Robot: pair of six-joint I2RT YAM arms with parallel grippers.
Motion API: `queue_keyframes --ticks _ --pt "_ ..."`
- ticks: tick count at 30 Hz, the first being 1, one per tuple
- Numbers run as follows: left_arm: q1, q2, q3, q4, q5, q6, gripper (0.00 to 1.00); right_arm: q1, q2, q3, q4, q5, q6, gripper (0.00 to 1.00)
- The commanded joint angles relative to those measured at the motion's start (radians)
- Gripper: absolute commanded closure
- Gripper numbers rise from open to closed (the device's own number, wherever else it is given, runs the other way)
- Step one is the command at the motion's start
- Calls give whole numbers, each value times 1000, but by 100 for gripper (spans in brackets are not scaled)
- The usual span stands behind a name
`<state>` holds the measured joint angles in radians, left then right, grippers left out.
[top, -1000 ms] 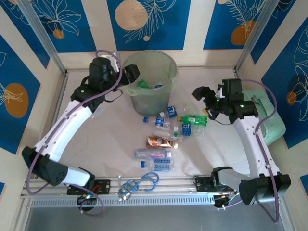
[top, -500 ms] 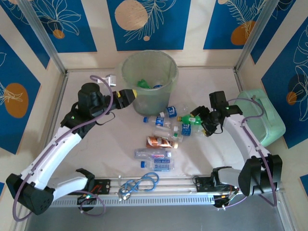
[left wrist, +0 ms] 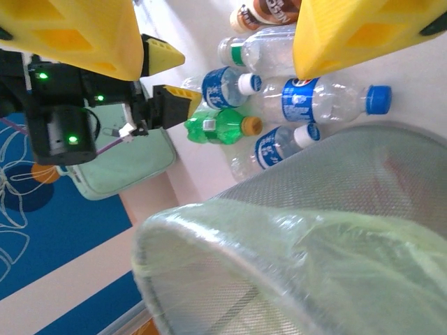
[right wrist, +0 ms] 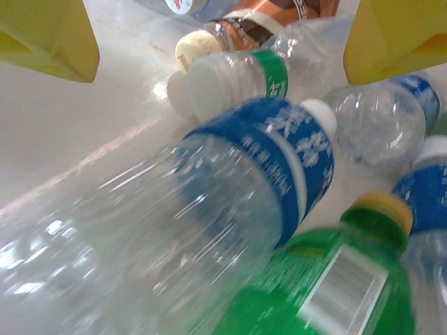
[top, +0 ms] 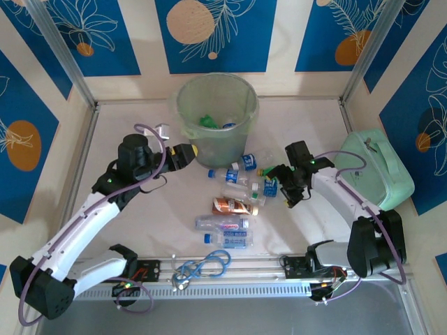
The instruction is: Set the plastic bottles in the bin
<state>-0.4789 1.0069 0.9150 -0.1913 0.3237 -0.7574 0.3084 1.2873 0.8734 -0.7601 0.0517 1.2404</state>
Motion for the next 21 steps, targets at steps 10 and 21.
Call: queue_keyframes --ticks 10,21 --pt "8 -34 -157 56 -28 -110 47 192 -83 -85 39 25 107 18" --pt "8 -55 -180 46 -17 -112 48 20 -65 -97 76 12 109 15"
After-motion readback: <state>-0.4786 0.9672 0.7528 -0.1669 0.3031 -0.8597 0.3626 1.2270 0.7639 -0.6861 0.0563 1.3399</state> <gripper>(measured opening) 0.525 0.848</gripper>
